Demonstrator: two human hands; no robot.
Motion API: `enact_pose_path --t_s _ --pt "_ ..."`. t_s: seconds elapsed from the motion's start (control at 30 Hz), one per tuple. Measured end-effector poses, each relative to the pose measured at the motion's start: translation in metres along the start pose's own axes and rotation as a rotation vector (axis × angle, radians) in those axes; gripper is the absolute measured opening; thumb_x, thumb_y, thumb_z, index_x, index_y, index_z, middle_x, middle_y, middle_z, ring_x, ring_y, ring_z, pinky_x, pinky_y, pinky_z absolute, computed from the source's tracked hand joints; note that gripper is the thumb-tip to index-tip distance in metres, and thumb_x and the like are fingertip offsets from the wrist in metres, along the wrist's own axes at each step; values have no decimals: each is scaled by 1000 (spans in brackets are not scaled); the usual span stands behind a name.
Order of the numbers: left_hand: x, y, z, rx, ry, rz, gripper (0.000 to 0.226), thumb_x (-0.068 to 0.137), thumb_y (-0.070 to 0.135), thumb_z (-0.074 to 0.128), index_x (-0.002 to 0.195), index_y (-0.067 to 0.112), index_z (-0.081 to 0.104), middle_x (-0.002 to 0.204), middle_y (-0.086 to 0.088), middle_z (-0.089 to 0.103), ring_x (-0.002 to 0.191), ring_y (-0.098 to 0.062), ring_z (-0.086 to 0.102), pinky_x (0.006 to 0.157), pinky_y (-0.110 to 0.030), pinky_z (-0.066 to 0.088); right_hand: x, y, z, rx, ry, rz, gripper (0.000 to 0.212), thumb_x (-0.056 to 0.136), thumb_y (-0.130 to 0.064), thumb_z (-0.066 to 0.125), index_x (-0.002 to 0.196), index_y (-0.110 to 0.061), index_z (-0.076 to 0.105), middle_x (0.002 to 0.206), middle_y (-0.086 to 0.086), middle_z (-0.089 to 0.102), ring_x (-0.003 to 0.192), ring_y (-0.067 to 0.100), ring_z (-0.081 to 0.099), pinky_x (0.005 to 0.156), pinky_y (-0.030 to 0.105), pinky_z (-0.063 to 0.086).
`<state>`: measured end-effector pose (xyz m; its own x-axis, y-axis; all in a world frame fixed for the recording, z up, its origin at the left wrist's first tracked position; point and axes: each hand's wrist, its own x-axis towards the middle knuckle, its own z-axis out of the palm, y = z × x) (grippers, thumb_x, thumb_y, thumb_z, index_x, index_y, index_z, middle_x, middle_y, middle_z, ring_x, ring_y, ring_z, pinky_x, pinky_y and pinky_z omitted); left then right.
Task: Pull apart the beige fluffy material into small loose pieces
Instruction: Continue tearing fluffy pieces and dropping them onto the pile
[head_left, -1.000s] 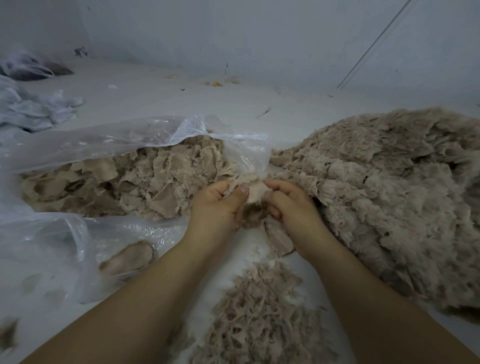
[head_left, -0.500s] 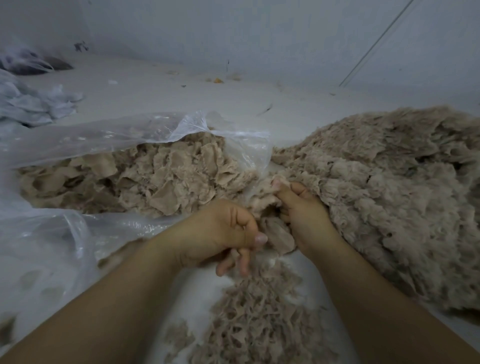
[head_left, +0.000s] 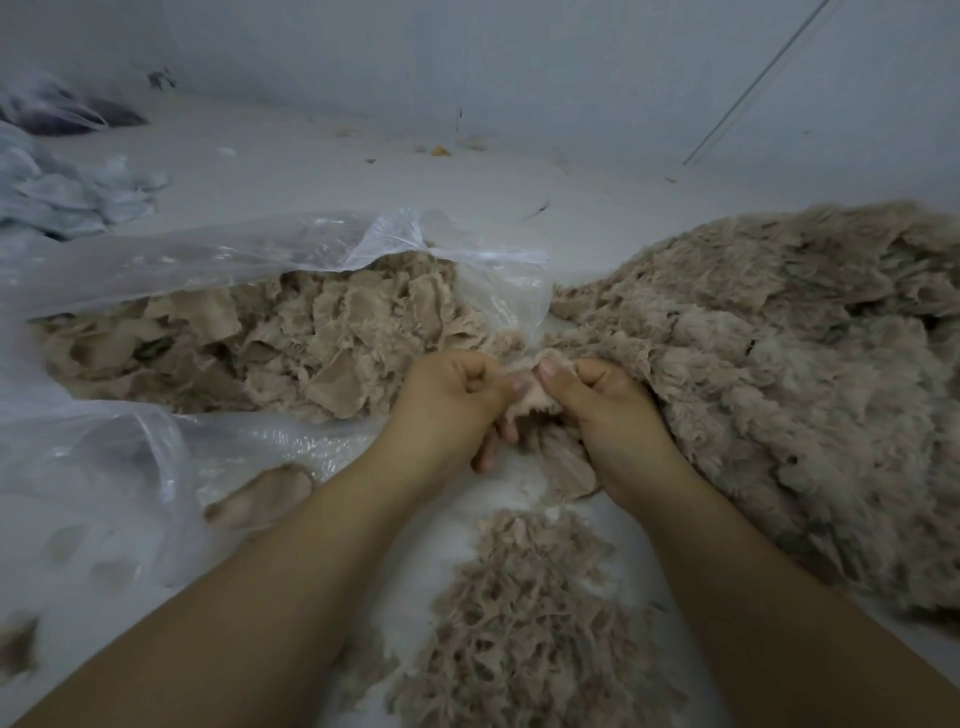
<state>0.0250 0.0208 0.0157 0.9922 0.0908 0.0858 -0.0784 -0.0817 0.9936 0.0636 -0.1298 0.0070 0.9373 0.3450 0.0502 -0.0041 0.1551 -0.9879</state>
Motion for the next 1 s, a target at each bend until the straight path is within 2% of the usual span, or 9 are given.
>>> enact_pose_path --t_s 0.17,0.27,0.37,0.47,0.6,0.67,0.73,0.87,1.0 --pt "-3 2 -15 -142 -92 -30 41 99 14 53 59 11 61 44 -10 55 23 -15 38 34 -12 25 -1 3 0 -26 51 -7 36 100 -20 52 100 13 67 99 35 67 91 45 66 89 52 52" --pt "-3 2 -24 -54 -176 -43 36 98 22 55 67 8 65 39 -12 47 22 -16 26 34 -12 22 1 4 -3 39 97 30 36 99 -22 54 107 11 65 94 26 71 81 27 70 73 37 58" --pt "-5 6 -39 37 -528 -109 27 90 30 64 83 5 72 44 -12 56 23 -14 29 35 -15 24 1 6 -6 139 123 108 49 94 -32 60 120 9 56 98 18 70 82 24 70 73 34 57" --pt "-10 10 -44 2 -845 -148 24 89 15 65 103 -4 71 86 -19 74 28 -9 46 39 -15 38 1 4 -6 52 91 45 51 85 -39 67 99 10 59 70 18 59 54 21 56 56 26 47" --pt "-4 7 -31 56 -198 91 17 80 21 77 83 5 71 72 -12 70 33 -17 48 39 -19 36 -1 3 -3 37 13 -25 55 86 -37 64 84 17 59 75 31 54 64 35 48 62 37 46" --pt "2 4 -22 132 107 162 27 75 24 83 97 18 68 84 -3 66 52 -18 59 44 -27 43 -2 2 1 11 -19 -55 48 89 -33 61 80 14 64 75 31 63 66 33 59 65 33 52" --pt "2 -2 -11 128 37 145 41 77 23 81 113 24 64 94 -7 65 58 -16 62 44 -30 48 -2 2 4 4 -8 -56 51 90 -32 61 83 18 63 75 35 63 67 37 59 63 36 53" --pt "5 -8 -4 3 40 130 15 92 13 66 80 5 66 49 -17 58 31 -18 48 35 -21 36 0 3 3 -16 -37 -68 43 96 -22 57 85 20 63 84 42 63 82 58 59 84 60 51" --pt "7 -8 -7 -71 99 109 23 95 12 60 74 6 62 40 -9 50 26 -16 39 34 -16 29 3 7 1 -96 -19 -85 44 84 -29 64 95 13 68 93 34 68 83 36 65 82 51 55"
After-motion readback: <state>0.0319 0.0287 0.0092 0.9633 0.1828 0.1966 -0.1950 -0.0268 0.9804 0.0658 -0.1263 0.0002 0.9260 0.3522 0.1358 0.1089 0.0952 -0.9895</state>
